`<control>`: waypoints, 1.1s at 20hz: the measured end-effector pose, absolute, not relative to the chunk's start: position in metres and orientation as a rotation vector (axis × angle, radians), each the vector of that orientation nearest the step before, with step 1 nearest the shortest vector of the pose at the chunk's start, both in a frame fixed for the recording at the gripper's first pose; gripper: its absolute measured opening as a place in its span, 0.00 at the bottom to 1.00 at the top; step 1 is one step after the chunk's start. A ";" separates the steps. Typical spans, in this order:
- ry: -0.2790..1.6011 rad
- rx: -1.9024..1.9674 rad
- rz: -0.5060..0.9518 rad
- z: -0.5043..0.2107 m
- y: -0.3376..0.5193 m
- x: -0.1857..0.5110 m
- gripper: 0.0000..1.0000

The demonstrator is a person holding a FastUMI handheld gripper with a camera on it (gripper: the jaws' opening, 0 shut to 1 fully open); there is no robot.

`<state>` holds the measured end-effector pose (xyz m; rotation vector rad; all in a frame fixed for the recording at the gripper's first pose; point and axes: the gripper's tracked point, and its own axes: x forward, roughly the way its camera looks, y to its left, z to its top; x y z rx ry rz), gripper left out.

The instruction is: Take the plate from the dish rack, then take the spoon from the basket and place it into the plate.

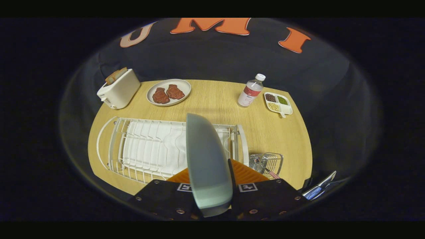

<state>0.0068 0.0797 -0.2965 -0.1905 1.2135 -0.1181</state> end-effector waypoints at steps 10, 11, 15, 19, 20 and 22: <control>1.167 -0.025 -0.072 -0.251 0.065 -0.076 0.35; 1.175 -0.008 -0.063 -0.254 0.066 -0.085 0.35; 1.194 0.052 -0.029 -0.265 0.064 -0.119 0.35; 1.210 0.087 0.032 -0.270 0.061 -0.145 0.35; 1.215 0.088 0.053 -0.272 0.062 -0.151 0.35; 1.225 0.105 0.092 -0.276 0.065 -0.163 0.35</control>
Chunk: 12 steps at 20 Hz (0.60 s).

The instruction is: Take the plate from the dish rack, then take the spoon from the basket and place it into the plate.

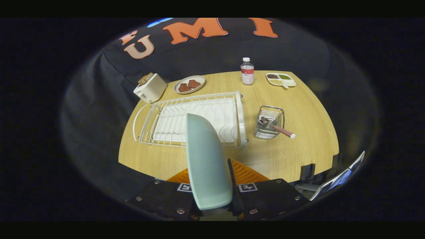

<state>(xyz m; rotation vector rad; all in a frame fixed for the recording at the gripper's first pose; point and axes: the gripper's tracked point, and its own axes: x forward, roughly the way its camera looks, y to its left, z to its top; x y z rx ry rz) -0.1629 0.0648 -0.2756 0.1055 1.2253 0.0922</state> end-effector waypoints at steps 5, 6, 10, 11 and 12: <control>1.245 0.169 0.146 -0.298 0.062 -0.186 0.35; 1.248 0.179 0.151 -0.303 0.060 -0.189 0.35; 1.268 0.252 0.165 -0.331 0.054 -0.202 0.35; 1.280 0.267 0.171 -0.338 0.051 -0.204 0.35; 1.280 0.280 0.181 -0.344 0.052 -0.206 0.35</control>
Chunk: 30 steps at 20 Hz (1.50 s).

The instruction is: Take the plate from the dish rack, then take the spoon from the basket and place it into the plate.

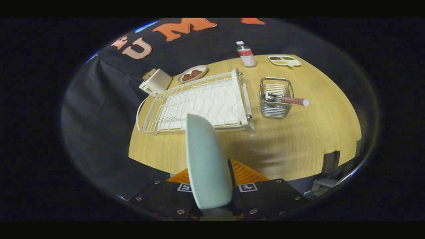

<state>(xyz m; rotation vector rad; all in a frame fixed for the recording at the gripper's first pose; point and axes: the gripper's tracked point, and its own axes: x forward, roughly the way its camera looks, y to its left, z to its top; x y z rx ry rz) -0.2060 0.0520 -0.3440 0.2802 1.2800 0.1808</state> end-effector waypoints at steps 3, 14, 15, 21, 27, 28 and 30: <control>1.308 0.295 0.196 -0.366 0.050 -0.218 0.35; 1.306 0.427 0.205 -0.416 0.036 -0.217 0.35; 1.312 0.449 0.209 -0.416 0.036 -0.218 0.35; 1.306 0.462 0.219 -0.431 0.026 -0.213 0.41; 1.261 0.332 0.187 -0.438 0.005 -0.206 0.64; 1.240 0.309 0.180 -0.435 -0.001 -0.201 0.67; 1.182 0.281 0.172 -0.427 -0.008 -0.191 0.73</control>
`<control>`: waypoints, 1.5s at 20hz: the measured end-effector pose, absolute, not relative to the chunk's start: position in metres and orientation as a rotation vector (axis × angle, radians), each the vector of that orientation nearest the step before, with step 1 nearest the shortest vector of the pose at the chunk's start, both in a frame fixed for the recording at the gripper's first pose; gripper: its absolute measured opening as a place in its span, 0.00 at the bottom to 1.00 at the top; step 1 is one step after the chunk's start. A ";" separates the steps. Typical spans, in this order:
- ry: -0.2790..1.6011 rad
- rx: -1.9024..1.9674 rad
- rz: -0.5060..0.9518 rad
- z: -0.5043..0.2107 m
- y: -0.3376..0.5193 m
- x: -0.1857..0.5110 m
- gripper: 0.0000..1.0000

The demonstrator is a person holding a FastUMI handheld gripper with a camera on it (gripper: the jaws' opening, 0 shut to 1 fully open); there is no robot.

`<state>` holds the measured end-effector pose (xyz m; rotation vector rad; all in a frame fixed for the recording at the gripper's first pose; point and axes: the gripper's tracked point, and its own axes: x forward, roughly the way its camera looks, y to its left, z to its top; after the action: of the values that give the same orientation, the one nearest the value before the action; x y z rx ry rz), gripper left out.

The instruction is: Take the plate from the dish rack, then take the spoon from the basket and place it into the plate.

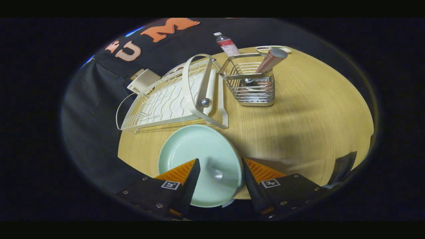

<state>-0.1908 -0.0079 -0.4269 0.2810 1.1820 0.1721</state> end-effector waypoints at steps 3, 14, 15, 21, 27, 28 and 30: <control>1.075 0.283 0.154 -0.409 -0.013 -0.169 0.76; 0.725 0.110 0.016 -0.375 -0.067 -0.101 0.74; 0.687 0.100 0.003 -0.369 -0.071 -0.096 0.70; 0.559 0.046 0.002 -0.352 -0.073 -0.076 0.55; 0.559 0.015 0.006 -0.353 -0.073 -0.065 0.27; 0.555 0.010 -0.002 -0.351 -0.074 -0.063 0.24; 0.568 0.012 0.001 -0.348 -0.072 -0.062 0.15</control>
<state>-0.0617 -0.0722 -0.3485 0.0120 0.5683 0.0008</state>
